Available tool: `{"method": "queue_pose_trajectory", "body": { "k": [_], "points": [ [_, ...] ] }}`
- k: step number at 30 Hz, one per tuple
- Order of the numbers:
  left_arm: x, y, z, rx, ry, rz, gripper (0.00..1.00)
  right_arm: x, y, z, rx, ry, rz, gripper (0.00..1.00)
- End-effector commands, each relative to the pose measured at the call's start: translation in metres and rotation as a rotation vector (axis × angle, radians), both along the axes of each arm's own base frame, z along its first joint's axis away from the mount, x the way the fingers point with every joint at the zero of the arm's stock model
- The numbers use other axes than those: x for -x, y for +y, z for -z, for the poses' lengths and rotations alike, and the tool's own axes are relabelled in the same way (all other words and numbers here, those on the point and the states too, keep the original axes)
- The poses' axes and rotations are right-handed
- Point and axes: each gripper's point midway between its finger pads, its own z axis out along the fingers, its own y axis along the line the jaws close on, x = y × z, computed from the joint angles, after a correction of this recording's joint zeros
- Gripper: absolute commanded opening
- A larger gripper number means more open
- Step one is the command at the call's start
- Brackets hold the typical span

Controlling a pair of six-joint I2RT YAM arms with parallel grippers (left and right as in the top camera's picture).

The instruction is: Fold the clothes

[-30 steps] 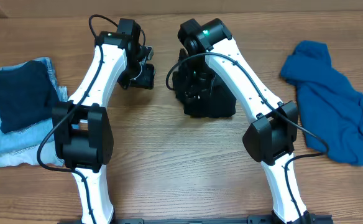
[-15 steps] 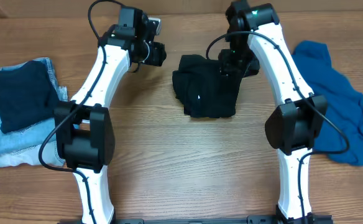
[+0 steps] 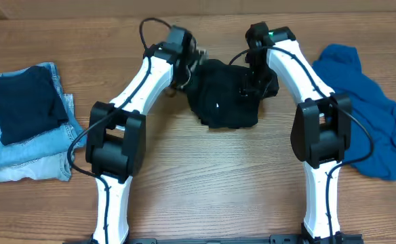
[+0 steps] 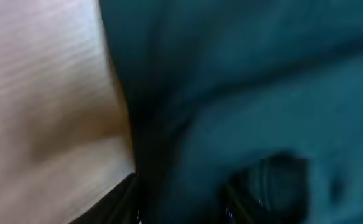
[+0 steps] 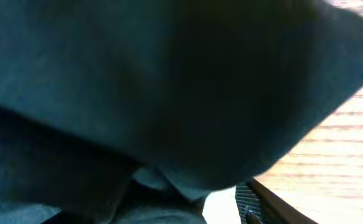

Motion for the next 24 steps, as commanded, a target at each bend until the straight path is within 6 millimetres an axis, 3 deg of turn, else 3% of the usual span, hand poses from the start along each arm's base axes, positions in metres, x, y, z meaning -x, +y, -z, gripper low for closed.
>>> {"method": "queue_pose_trajectory", "body": {
  "k": [1,4,6,9,11,13,16,18,21,24],
  "points": [
    [0.040,0.031,0.024,-0.167,0.159,0.028,0.35,-0.009,-0.031,-0.004,0.103,-0.046,0.102,0.61],
    [0.066,0.055,0.027,-0.288,0.248,0.081,0.40,-0.015,-0.059,-0.004,0.129,-0.057,0.200,0.65],
    [0.066,0.067,0.027,-0.337,0.250,0.072,0.41,-0.016,-0.071,-0.004,0.132,-0.054,0.221,0.67],
    [0.062,0.079,0.027,-0.333,0.258,0.037,0.45,-0.007,-0.074,-0.005,0.138,-0.013,0.165,0.68],
    [0.058,0.092,0.027,-0.324,0.268,-0.013,0.49,-0.007,-0.071,-0.023,0.125,-0.012,0.169,0.68],
    [0.057,0.094,0.027,-0.300,0.275,-0.024,0.53,-0.010,-0.063,-0.047,0.086,-0.036,0.150,0.68],
    [0.056,0.094,0.027,-0.293,0.271,-0.027,0.62,-0.014,-0.035,-0.085,-0.039,-0.090,0.083,0.68],
    [0.055,0.090,0.027,-0.275,0.268,-0.025,0.65,-0.005,0.001,-0.101,-0.210,-0.088,-0.047,0.68],
    [0.053,0.081,0.026,-0.226,0.266,-0.020,0.65,0.017,0.032,-0.098,-0.265,-0.029,-0.192,0.68],
    [0.052,0.066,0.019,-0.139,0.270,-0.009,0.59,0.016,0.043,-0.090,-0.194,-0.052,-0.218,0.68]
  ]
}}
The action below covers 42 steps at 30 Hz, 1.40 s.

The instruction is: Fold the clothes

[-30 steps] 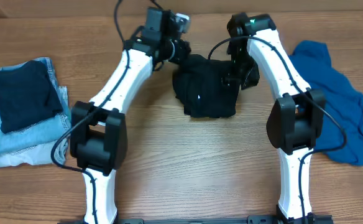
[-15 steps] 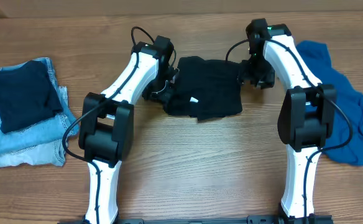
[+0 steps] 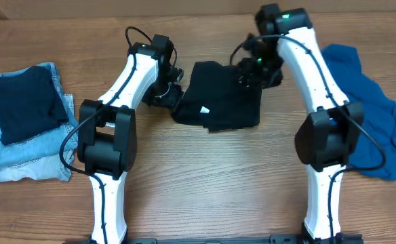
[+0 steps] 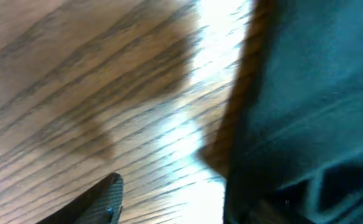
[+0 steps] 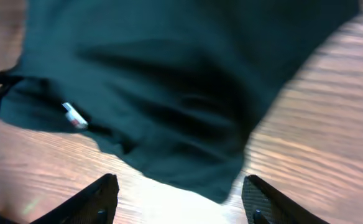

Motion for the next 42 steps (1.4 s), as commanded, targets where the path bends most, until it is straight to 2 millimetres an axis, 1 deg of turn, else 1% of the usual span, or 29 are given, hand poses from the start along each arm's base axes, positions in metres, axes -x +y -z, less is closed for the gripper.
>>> {"method": "queue_pose_trajectory", "body": {
  "k": [1,2,3,4,5,8,10,11,14,16,17,18,19,20,21,23,25,27,29,30,32,34,35,36,37,39,40,42],
  "points": [
    [-0.002,-0.025,-0.010,0.146,0.007,0.017,0.59,-0.003,0.014,-0.010,0.025,-0.073,-0.033,0.68],
    [-0.011,-0.029,-0.023,0.166,-0.034,0.021,0.59,-0.005,0.015,-0.010,0.025,-0.079,-0.022,0.68],
    [-0.021,-0.028,-0.035,0.163,-0.078,0.014,0.60,-0.005,0.015,-0.010,0.026,-0.079,-0.019,0.68],
    [-0.027,-0.026,-0.043,0.160,-0.101,0.001,0.60,-0.005,0.015,-0.008,0.028,-0.073,-0.011,0.67],
    [-0.034,-0.024,-0.051,0.167,-0.125,-0.021,0.60,-0.003,0.014,0.000,0.036,-0.043,0.002,0.67],
    [-0.038,-0.016,-0.053,0.168,-0.129,-0.059,0.60,0.007,0.013,0.021,0.052,0.013,-0.003,0.63],
    [-0.040,-0.011,-0.053,0.167,-0.130,-0.072,0.60,0.014,0.012,0.036,0.063,0.046,-0.001,0.59],
    [-0.042,-0.006,-0.053,0.167,-0.132,-0.084,0.60,0.021,0.010,0.047,0.073,0.077,0.012,0.54],
    [-0.044,0.002,-0.053,0.166,-0.133,-0.100,0.61,0.034,0.009,0.071,0.084,0.123,0.008,0.54],
    [-0.045,0.004,-0.053,0.166,-0.135,-0.105,0.61,0.044,0.012,0.079,0.095,0.152,-0.009,0.54],
    [-0.046,0.004,-0.053,0.167,-0.138,-0.105,0.61,0.045,0.012,0.080,0.099,0.153,-0.012,0.52],
    [-0.046,0.004,-0.053,0.167,-0.140,-0.104,0.61,0.044,0.013,0.080,0.098,0.146,-0.012,0.43],
    [-0.046,0.004,-0.053,0.167,-0.140,-0.104,0.61,0.043,0.013,0.080,0.097,0.143,-0.012,0.26],
    [-0.046,0.004,-0.053,0.167,-0.139,-0.104,0.62,0.043,0.012,0.081,0.103,0.142,-0.012,0.13],
    [-0.046,0.004,-0.053,0.167,-0.139,-0.104,0.62,0.045,0.007,0.080,0.124,0.150,-0.010,0.04],
    [-0.046,0.004,-0.053,0.167,-0.139,-0.104,0.62,0.047,-0.006,0.076,0.172,0.161,-0.005,0.04],
    [-0.046,0.004,-0.053,0.167,-0.140,-0.104,0.62,0.049,-0.025,0.056,0.236,0.155,0.017,0.04],
    [-0.046,0.004,-0.053,0.167,-0.140,-0.104,0.62,0.042,-0.046,0.034,0.304,0.094,0.078,0.04],
    [-0.046,0.004,-0.053,0.167,-0.139,-0.104,0.62,0.037,-0.053,0.020,0.299,0.048,0.092,0.04],
    [-0.046,0.004,-0.053,0.167,-0.140,-0.104,0.62,0.036,-0.057,0.017,0.303,0.039,0.096,0.04],
    [-0.046,0.004,-0.053,0.167,-0.137,-0.104,0.62,0.036,-0.063,0.017,0.307,0.040,0.091,0.04],
    [-0.045,0.004,-0.053,0.166,-0.136,-0.104,0.63,0.026,-0.081,0.017,0.392,-0.002,0.155,0.05],
    [-0.045,0.004,-0.053,0.166,-0.136,-0.104,0.63,0.021,-0.083,0.017,0.396,-0.020,0.163,0.06],
    [-0.045,0.004,-0.053,0.166,-0.136,-0.104,0.63,0.016,-0.083,0.017,0.390,-0.039,0.170,0.13],
    [-0.045,0.004,-0.053,0.166,-0.136,-0.104,0.63,0.010,-0.084,0.017,0.388,-0.063,0.173,0.28],
    [-0.045,0.004,-0.053,0.166,-0.134,-0.104,0.63,-0.006,-0.089,0.021,0.401,-0.129,0.192,0.31],
    [-0.044,0.004,-0.053,0.165,-0.129,-0.105,0.63,-0.015,-0.090,0.025,0.391,-0.159,0.206,0.33],
    [-0.041,0.005,-0.052,0.162,-0.118,-0.106,0.63,-0.022,-0.091,0.035,0.383,-0.182,0.217,0.33]
  ]
}}
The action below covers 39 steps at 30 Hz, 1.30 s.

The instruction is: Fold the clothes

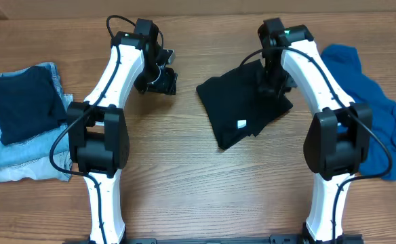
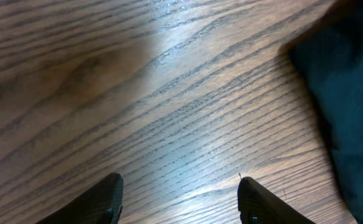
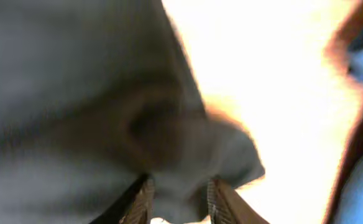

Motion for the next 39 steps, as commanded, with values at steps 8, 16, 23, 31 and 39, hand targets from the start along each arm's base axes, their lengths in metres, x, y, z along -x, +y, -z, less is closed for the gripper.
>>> {"method": "queue_pose_trajectory", "body": {
  "k": [8,16,23,31,39],
  "points": [
    [-0.015,-0.024,-0.026,0.113,-0.086,0.016,0.62,-0.045,0.006,-0.001,-0.065,-0.213,0.032,0.45],
    [-0.004,-0.021,-0.024,0.103,-0.036,0.012,0.62,-0.031,0.052,0.090,-0.270,-0.011,-0.083,0.52],
    [-0.008,-0.017,-0.023,0.079,-0.057,0.013,0.63,0.055,0.145,0.085,-0.402,0.214,-0.712,0.58],
    [0.014,-0.030,-0.026,0.165,0.033,0.046,0.61,0.010,0.131,0.040,-0.210,0.057,-0.464,0.56],
    [0.054,-0.047,-0.031,0.220,0.115,0.265,0.56,0.041,0.059,-0.108,-0.198,0.009,-0.261,0.57]
  ]
}}
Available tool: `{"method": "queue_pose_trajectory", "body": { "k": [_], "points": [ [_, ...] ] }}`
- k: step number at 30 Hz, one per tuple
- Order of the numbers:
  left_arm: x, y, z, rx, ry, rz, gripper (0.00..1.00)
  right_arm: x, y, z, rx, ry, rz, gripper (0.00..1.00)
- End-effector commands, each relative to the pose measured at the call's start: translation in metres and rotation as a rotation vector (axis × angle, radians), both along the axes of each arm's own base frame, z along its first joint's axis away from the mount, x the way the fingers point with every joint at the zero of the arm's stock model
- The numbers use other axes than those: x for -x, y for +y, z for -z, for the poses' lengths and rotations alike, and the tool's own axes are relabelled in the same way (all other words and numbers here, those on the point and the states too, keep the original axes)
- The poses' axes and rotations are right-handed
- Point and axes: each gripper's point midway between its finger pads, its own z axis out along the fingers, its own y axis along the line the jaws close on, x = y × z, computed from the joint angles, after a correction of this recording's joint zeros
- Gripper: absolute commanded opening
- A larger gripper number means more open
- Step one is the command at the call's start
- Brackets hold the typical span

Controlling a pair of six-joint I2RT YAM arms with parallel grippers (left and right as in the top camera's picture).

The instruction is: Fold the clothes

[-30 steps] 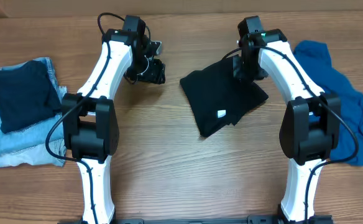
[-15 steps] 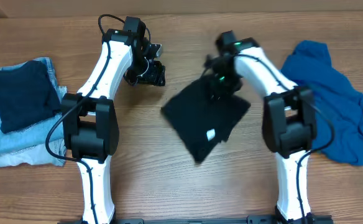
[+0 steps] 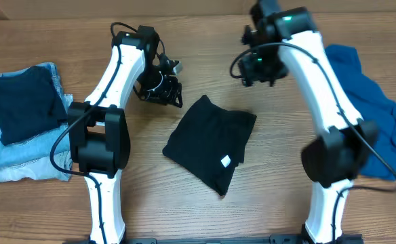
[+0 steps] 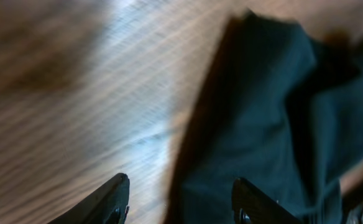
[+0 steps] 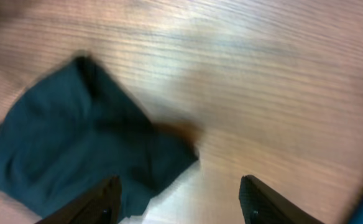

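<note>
A black garment [image 3: 208, 142] lies folded in a rough diamond in the middle of the table, a white tag [image 3: 226, 160] showing near its lower corner. My left gripper [image 3: 164, 88] hovers open just beyond its upper left edge; in the left wrist view the black garment [image 4: 275, 124] fills the right side and nothing is between the fingers [image 4: 116, 199]. My right gripper [image 3: 253, 68] is open and raised behind the garment. The right wrist view has the black garment [image 5: 76, 143] at lower left, clear of the fingers [image 5: 262, 199].
A crumpled blue garment [image 3: 361, 102] lies at the right edge, behind the right arm. At the far left sits a stack: a dark navy folded piece [image 3: 22, 102] on folded light-blue jeans [image 3: 22, 159]. Wooden table [image 3: 205, 210] all round.
The black garment has shifted from the back right to the middle of the table. My right gripper, then down on its right edge, is now open and raised off it. My left gripper, still open, now faces the garment.
Both grippers were buried in the bunched black garment at the back. It then lay flatter, the right gripper open above it and the left at its left edge. Then the left stood open over bare wood, the right on the cloth. Now the garment lies free mid-table.
</note>
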Motion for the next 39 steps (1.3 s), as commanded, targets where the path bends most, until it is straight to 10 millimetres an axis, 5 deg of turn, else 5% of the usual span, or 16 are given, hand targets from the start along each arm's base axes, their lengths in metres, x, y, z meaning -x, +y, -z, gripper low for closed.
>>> {"method": "queue_pose_trajectory", "body": {
  "k": [1,11,15,19,23,25,26,29,37,39],
  "points": [
    [0.008,-0.030,-0.021,0.085,-0.078,0.174,0.57,0.034,-0.008,-0.010,0.011,0.105,0.018,0.52],
    [0.003,-0.040,-0.002,-0.056,-0.144,0.247,0.61,0.084,0.018,0.093,-0.028,0.339,-0.034,0.57],
    [0.000,-0.041,-0.001,-0.055,-0.154,0.243,0.62,0.100,0.032,0.116,-0.007,0.357,-0.093,0.59],
    [0.002,-0.041,0.003,-0.055,-0.136,0.232,0.62,0.094,0.035,0.137,-0.006,0.304,-0.101,0.58],
    [0.007,-0.041,0.009,-0.055,-0.115,0.230,0.63,0.086,0.023,0.140,0.067,0.265,-0.093,0.48],
    [0.010,-0.040,0.014,-0.057,-0.104,0.229,0.66,0.081,0.018,0.141,0.099,0.243,-0.074,0.12],
    [0.012,-0.041,0.016,-0.052,-0.098,0.231,0.66,0.078,0.014,0.141,0.121,0.231,-0.068,0.08],
    [0.017,-0.044,0.023,-0.053,-0.085,0.241,0.69,0.068,-0.003,0.141,0.224,0.178,-0.008,0.07],
    [0.018,-0.056,0.023,-0.048,-0.102,0.256,0.70,0.060,0.000,0.142,0.214,0.144,0.012,0.07],
    [0.016,-0.060,0.023,-0.046,-0.115,0.256,0.64,0.060,0.000,0.142,0.214,0.145,0.012,0.07]
  ]
}}
